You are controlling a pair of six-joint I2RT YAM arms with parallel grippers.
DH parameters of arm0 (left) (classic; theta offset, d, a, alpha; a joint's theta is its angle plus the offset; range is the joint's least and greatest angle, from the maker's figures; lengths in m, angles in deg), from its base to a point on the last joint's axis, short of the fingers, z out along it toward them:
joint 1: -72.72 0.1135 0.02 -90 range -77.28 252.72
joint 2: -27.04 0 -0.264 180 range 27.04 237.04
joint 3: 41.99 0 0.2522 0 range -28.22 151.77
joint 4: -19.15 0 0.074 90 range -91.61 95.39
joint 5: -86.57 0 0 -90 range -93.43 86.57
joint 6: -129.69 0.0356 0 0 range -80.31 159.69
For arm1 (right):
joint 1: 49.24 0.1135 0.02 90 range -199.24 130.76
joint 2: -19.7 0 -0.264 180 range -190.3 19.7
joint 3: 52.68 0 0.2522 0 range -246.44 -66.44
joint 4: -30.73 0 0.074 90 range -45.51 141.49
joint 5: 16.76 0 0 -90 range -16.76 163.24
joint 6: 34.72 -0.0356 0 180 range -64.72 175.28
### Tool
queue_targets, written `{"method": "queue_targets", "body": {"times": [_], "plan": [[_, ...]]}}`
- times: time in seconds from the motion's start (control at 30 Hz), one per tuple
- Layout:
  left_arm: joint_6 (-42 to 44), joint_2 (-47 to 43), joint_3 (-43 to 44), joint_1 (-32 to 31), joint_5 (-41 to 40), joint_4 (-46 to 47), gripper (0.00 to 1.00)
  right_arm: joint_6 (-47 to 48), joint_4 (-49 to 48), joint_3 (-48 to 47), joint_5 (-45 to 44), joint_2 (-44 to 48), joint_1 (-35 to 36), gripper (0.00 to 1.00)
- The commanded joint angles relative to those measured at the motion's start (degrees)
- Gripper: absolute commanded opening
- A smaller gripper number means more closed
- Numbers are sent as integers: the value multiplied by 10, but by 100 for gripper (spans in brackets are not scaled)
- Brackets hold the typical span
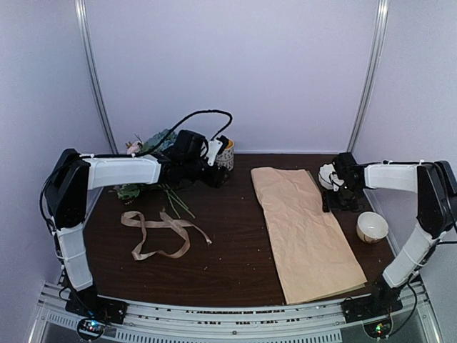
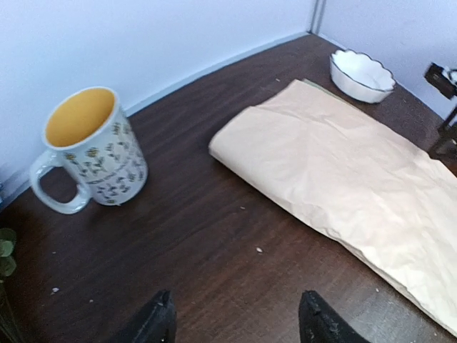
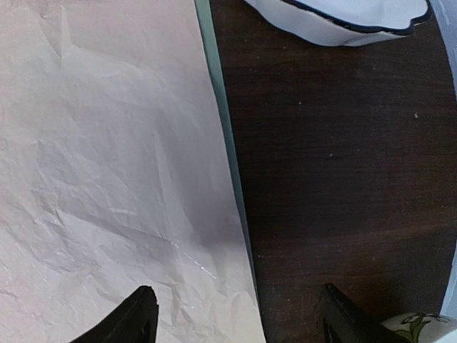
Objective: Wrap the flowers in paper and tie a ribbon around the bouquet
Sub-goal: Move the folded wrapping paper to the center of the board.
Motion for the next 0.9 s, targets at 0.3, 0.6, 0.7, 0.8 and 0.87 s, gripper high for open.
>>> {"method": "queue_targets", "body": {"times": [0.3, 0.6, 0.7, 0.8, 0.87], "plan": [[105, 74, 66, -64, 64, -80, 65, 28, 35, -34, 66, -70, -19, 96], [111, 158, 172, -69, 61, -176, 65, 55, 107, -34, 168, -73, -19, 95], [109, 171, 183, -68, 70, -182, 66, 63, 109, -39, 237, -74, -19, 93], [108, 188, 205, -69, 72, -201, 66, 67, 108, -45, 288, -81, -19, 83], [108, 198, 221, -68, 71, -216, 66, 62, 97, -43, 312, -76, -19, 74]]}}
